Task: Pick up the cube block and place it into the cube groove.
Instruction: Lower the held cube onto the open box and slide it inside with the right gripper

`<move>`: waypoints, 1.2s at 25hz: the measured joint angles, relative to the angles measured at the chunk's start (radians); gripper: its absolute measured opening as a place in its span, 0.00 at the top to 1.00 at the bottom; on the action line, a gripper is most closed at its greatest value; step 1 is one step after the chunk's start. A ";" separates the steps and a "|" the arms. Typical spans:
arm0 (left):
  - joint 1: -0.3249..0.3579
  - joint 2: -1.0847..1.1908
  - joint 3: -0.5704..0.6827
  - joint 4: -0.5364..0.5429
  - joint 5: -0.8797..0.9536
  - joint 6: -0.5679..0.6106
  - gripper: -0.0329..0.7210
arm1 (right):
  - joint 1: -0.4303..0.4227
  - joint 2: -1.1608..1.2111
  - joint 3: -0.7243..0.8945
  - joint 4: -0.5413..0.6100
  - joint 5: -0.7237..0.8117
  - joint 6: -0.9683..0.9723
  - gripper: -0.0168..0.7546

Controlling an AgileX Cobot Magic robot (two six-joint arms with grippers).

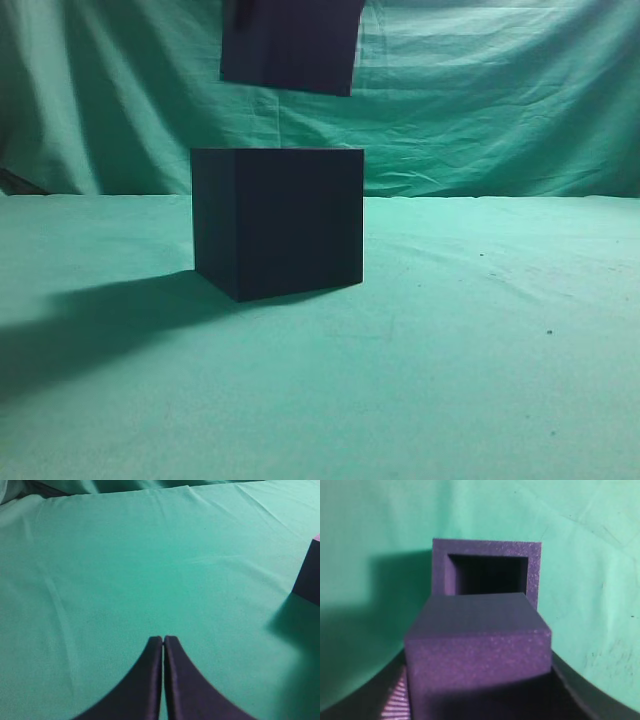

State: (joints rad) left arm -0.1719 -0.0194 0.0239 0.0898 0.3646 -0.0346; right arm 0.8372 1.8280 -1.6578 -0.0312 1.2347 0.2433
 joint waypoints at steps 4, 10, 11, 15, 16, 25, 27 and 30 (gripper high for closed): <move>0.000 0.000 0.000 0.000 0.000 0.000 0.96 | 0.000 0.027 -0.007 -0.013 -0.029 0.072 0.42; 0.000 0.000 0.000 0.000 0.000 0.000 0.96 | 0.000 0.084 -0.010 -0.015 -0.063 0.093 0.42; 0.000 0.000 0.000 0.000 0.000 0.000 0.96 | 0.000 0.091 -0.010 -0.015 -0.077 0.095 0.42; 0.000 0.000 0.000 0.000 0.000 0.000 0.96 | 0.000 0.099 -0.015 -0.027 -0.104 0.095 0.42; 0.000 0.000 0.000 0.000 0.000 0.000 0.96 | 0.000 0.101 -0.016 -0.029 -0.104 0.097 0.42; 0.000 0.000 0.000 0.000 0.000 0.000 0.96 | 0.000 0.107 -0.026 -0.035 -0.065 0.088 0.42; 0.000 0.000 0.000 0.000 0.000 0.000 0.96 | 0.000 0.107 -0.026 -0.035 -0.043 0.088 0.42; 0.000 0.000 0.000 0.000 0.000 0.000 0.96 | 0.000 0.119 -0.026 -0.043 -0.018 0.084 0.42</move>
State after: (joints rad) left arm -0.1719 -0.0194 0.0239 0.0898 0.3646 -0.0346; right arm 0.8372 1.9471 -1.6835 -0.0746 1.2169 0.3275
